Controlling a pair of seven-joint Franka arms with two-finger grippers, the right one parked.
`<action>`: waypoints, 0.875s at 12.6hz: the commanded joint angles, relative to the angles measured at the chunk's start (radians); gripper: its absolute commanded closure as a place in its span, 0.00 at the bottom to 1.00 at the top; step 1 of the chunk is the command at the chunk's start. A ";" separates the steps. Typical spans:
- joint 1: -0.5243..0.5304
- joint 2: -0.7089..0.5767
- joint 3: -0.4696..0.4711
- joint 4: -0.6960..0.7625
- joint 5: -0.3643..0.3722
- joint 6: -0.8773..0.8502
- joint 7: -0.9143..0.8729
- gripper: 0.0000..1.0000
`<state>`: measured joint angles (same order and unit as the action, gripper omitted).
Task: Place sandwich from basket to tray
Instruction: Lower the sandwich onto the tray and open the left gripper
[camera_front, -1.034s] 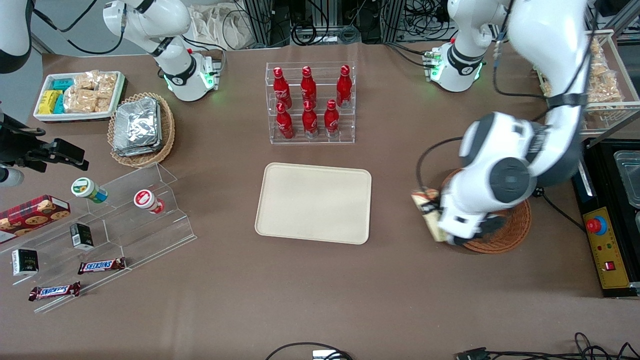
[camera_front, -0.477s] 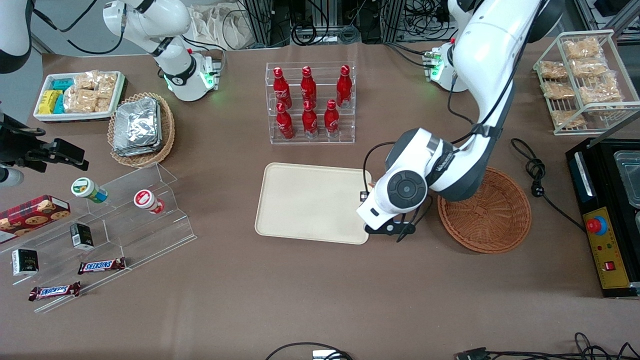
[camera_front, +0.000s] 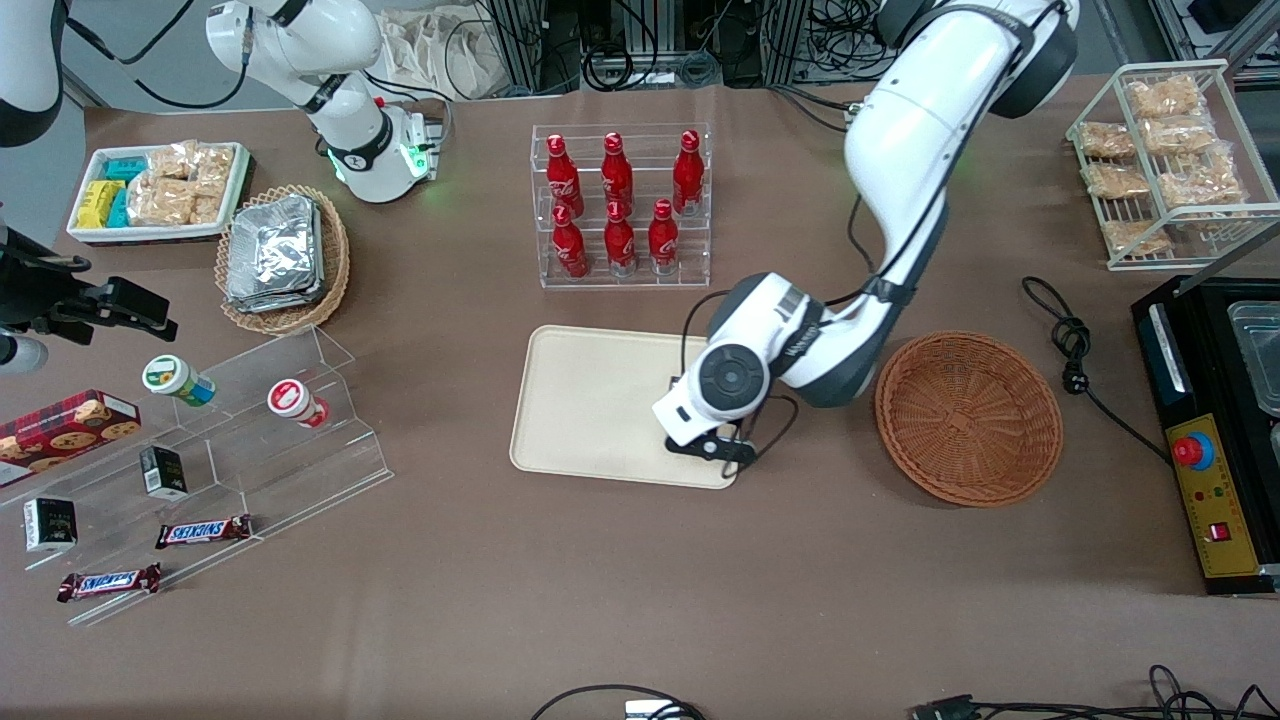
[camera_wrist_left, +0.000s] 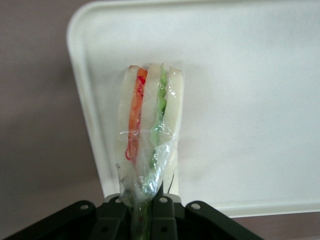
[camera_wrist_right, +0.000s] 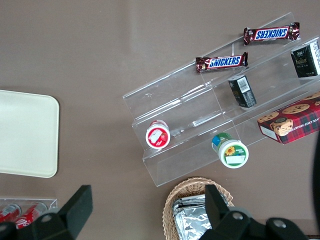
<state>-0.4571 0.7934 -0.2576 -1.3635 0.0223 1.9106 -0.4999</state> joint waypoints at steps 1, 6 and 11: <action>0.002 0.017 0.011 0.018 0.010 -0.007 -0.008 1.00; 0.006 0.012 0.012 0.015 0.010 -0.010 -0.009 0.00; 0.014 -0.060 0.012 0.017 0.008 -0.025 -0.038 0.00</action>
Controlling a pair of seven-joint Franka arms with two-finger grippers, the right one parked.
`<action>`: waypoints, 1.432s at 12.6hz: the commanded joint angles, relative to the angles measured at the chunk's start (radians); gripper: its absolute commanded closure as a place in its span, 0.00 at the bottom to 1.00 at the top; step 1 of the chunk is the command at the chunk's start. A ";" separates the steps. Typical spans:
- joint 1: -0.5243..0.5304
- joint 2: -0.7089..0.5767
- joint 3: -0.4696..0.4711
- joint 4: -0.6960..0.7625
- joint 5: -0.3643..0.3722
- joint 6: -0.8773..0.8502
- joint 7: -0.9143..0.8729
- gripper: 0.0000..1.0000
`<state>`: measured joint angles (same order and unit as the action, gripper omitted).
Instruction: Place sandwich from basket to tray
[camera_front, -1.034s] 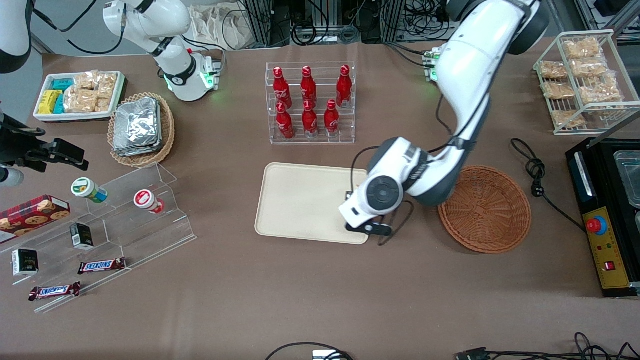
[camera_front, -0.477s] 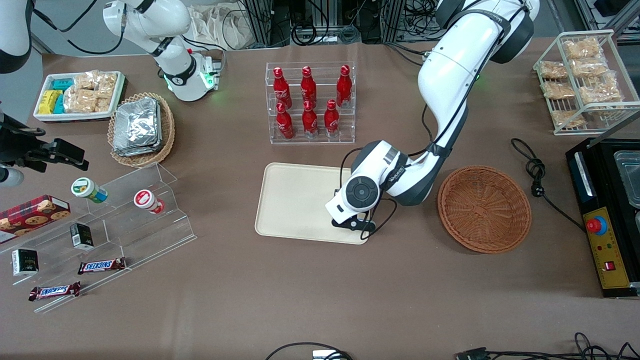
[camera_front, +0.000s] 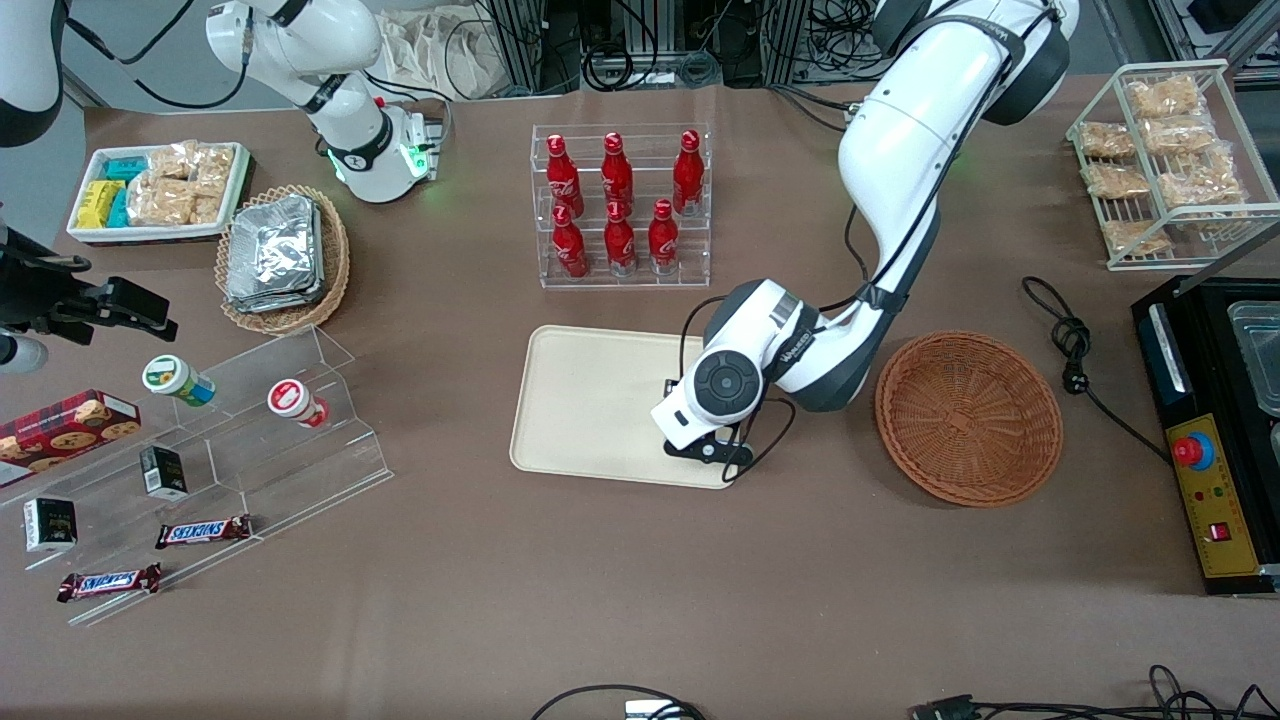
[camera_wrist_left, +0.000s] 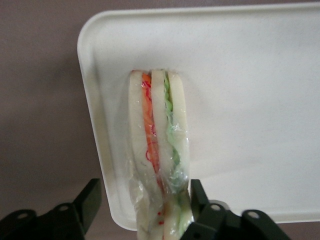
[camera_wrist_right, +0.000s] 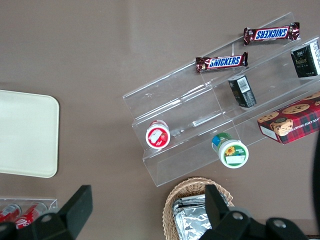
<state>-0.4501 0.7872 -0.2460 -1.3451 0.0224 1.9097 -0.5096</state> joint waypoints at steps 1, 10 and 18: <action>0.010 -0.080 0.004 -0.003 0.008 -0.035 -0.041 0.00; 0.126 -0.613 0.083 -0.489 0.039 -0.073 0.120 0.00; 0.448 -0.637 0.083 -0.227 0.016 -0.382 0.230 0.00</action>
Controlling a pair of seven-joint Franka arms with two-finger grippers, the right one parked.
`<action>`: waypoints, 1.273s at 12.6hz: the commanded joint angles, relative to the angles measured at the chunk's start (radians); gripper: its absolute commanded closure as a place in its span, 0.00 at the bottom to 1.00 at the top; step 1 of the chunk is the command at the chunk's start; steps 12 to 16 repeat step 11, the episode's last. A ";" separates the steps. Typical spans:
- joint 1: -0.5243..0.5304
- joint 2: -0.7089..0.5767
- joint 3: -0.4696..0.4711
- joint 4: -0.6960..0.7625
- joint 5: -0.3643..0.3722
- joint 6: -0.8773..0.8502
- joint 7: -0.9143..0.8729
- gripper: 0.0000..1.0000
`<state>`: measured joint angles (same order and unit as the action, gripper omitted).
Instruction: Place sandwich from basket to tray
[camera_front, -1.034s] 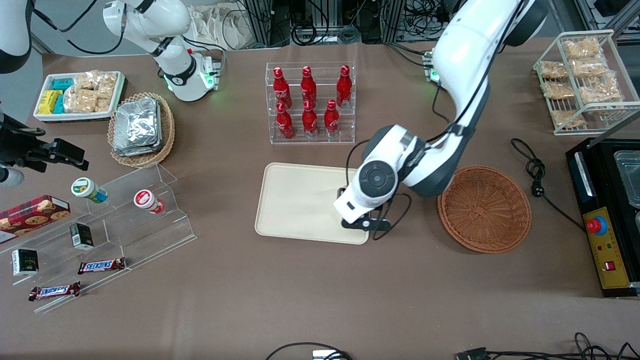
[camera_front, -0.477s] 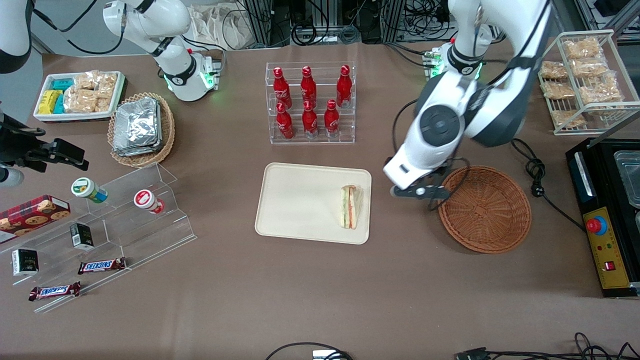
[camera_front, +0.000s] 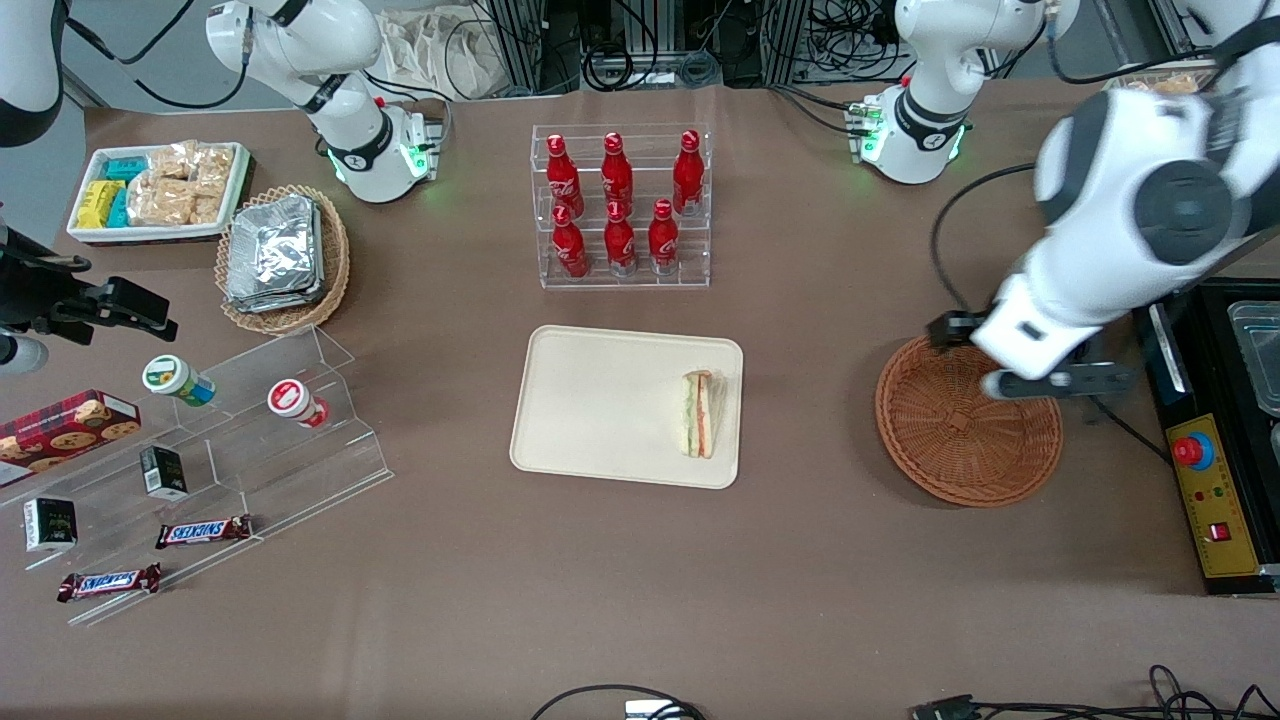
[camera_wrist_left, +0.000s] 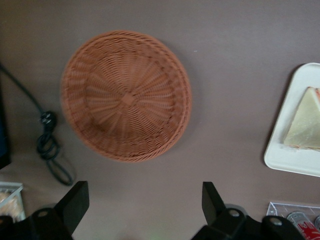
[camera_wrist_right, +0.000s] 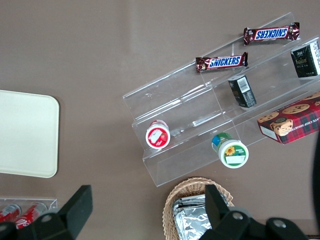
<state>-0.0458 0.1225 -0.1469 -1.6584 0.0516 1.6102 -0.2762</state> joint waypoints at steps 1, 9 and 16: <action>0.097 0.029 -0.017 0.110 -0.041 -0.090 -0.003 0.00; 0.133 0.042 -0.025 0.141 -0.076 -0.171 -0.003 0.00; 0.116 0.042 -0.026 0.137 -0.040 -0.173 -0.003 0.00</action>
